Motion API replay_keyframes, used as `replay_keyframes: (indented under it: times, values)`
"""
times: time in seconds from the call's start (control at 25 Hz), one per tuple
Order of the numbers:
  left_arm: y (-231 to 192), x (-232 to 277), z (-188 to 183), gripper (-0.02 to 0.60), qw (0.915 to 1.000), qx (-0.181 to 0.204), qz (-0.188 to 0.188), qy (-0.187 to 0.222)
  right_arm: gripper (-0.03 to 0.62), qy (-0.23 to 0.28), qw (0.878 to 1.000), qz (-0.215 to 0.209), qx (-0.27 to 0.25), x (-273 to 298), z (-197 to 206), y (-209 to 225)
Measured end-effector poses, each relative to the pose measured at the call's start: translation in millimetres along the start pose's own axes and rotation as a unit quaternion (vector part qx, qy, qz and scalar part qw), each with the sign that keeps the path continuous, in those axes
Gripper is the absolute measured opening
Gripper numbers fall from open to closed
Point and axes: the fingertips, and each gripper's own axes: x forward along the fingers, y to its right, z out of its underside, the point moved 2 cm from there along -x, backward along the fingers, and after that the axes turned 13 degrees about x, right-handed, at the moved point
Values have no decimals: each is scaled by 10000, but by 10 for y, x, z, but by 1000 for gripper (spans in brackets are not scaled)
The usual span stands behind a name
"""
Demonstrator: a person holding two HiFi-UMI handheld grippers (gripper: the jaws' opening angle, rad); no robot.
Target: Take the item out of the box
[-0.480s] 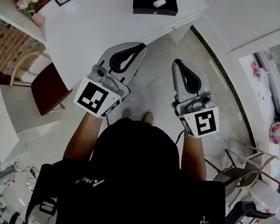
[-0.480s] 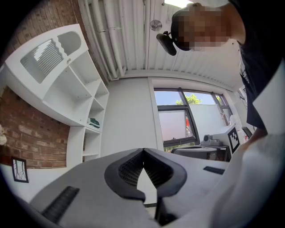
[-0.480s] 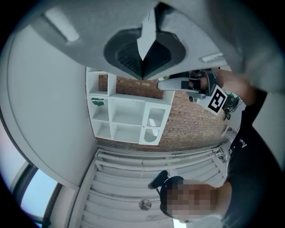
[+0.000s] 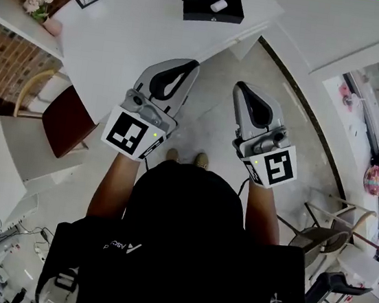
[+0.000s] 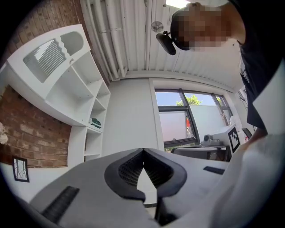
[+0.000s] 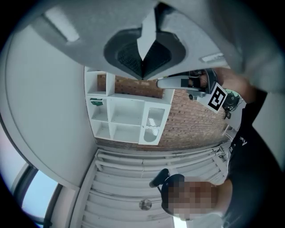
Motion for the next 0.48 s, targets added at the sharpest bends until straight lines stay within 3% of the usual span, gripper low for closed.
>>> replay_keyframes:
  times: [0.48]
  values:
    - [-469, -233, 40, 0, 9998, -60, -13, 203, 0, -67, 9995, 254, -155, 310, 94, -182]
